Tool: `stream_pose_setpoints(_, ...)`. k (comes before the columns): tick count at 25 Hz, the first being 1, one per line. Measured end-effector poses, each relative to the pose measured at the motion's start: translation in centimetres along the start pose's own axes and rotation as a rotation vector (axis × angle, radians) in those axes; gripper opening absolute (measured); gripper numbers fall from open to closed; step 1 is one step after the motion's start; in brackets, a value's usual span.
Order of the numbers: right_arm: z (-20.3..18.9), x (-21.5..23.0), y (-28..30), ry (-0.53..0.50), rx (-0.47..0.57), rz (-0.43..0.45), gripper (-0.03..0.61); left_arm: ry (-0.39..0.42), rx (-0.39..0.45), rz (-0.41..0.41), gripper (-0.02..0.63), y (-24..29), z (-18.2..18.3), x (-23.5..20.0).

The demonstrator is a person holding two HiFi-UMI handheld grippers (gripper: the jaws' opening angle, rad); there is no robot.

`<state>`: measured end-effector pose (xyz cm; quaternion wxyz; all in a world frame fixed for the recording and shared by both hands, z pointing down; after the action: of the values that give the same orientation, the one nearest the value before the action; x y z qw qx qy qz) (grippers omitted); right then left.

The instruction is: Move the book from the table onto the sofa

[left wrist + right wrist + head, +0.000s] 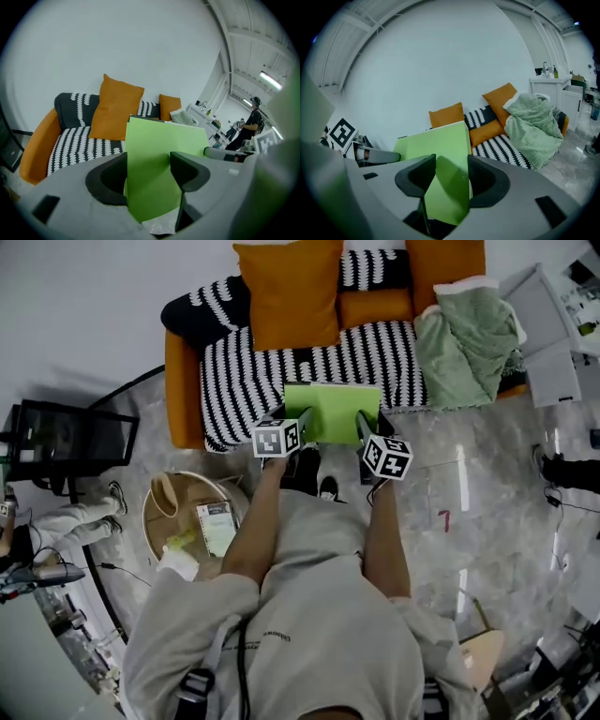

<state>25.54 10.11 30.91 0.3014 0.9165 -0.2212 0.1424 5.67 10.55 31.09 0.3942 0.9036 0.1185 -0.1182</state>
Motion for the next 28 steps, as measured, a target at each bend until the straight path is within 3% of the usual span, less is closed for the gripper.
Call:
stream_pose_setpoints(6, 0.2, 3.6, 2.3, 0.065, -0.042, -0.069, 0.202, 0.012, -0.086, -0.037, 0.282, 4.9, 1.5, 0.7)
stream_pose_setpoints(11, -0.1, 4.5, 6.7, 0.139, -0.092, -0.111, 0.204, 0.027, -0.18, -0.039, 0.282, 9.3, 2.4, -2.1)
stream_pose_setpoints(16, 0.8, 5.2, 11.3, 0.136, -0.153, -0.127, 0.203, -0.023, -0.223, -0.055, 0.282, 13.0, 3.8, -4.8)
stream_pose_setpoints(23, -2.8, 6.0, 20.5, 0.129, -0.3, -0.122, 0.202, -0.144, -0.328, -0.04, 0.282, 19.5, 0.9, -11.9)
stream_pose_setpoints(28, -7.1, 7.2, 26.6, 0.165, -0.372, -0.12, 0.202, -0.176, -0.395, -0.013, 0.282, 24.2, -1.8, -16.4)
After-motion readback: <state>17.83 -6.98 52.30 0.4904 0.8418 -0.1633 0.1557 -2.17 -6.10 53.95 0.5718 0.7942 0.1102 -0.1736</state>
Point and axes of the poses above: the fingertips, and each gripper's own axes: y forward along the fingers, x to its right, z out of its top, the point moved 2 cm from there along -y, backward along the fingers, and after that the axes turned 4 degrees about z, right-handed, at the moved point
